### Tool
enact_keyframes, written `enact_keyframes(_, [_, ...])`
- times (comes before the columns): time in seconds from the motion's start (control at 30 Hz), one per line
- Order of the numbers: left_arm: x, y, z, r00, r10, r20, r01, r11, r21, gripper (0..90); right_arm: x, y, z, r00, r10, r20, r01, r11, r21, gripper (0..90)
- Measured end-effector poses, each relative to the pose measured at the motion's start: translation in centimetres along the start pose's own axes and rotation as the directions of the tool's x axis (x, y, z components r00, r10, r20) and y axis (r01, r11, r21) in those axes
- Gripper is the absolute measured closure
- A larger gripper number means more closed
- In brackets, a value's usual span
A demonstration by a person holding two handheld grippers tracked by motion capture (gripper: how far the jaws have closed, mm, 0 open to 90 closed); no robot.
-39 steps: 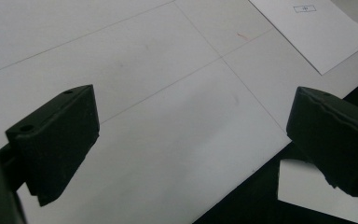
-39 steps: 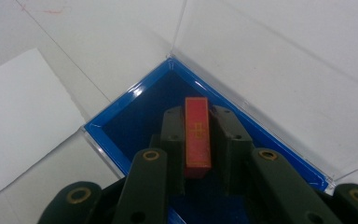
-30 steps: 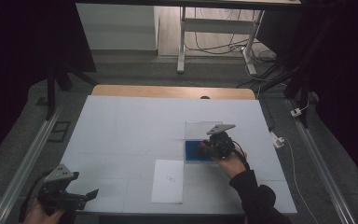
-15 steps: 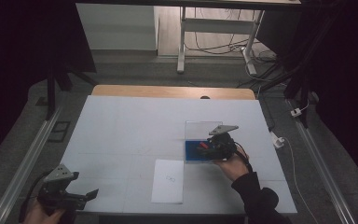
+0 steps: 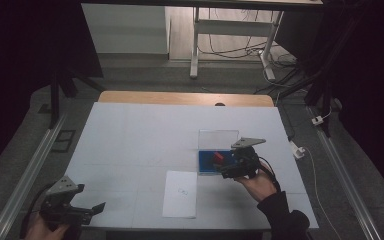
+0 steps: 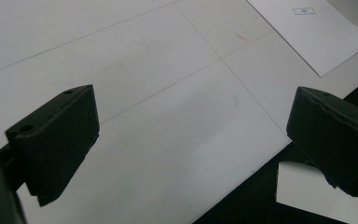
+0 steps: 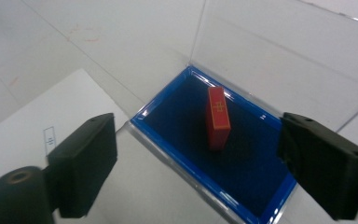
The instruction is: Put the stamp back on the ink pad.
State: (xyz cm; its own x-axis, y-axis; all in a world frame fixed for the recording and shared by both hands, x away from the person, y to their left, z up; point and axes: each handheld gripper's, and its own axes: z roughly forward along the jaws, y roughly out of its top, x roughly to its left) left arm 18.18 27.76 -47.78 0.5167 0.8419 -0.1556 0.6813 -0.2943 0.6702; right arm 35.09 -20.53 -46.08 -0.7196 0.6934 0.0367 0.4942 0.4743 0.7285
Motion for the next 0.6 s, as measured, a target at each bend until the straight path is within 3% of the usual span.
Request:
enact_keyframes(0.37, [0.0,0.1,0.0,1.0,0.001,0.002,-0.001,1.0,0.0,2.7,0.9,-1.6,-2.9,0.9996,0.028,-0.004,-0.028,0.9995,-0.015,2.4])
enact_keyframes(0.6, [0.0,0.1,0.0,1.0,0.0,0.002,0.0,1.0,0.001,2.6,1.3,-3.3,-5.0,0.9996,0.006,0.029,-0.005,0.9995,-0.03,0.0])
